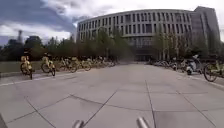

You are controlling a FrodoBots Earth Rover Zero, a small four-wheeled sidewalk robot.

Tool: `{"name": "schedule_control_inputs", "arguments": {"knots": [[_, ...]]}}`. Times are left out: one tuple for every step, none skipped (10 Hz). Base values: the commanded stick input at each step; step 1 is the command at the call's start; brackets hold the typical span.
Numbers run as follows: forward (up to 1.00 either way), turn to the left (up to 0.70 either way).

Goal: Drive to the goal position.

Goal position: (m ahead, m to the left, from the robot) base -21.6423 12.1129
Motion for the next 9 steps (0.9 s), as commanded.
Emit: {"name": "schedule_control_inputs", "arguments": {"knots": [[0.0, 0.7], [0.0, 0.7], [0.0, 0.7], [0.0, 0.7], [0.0, 0.7], [0.0, 0.7], [0.0, 0.7], [0.0, 0.7], [0.0, 0.7]]}}
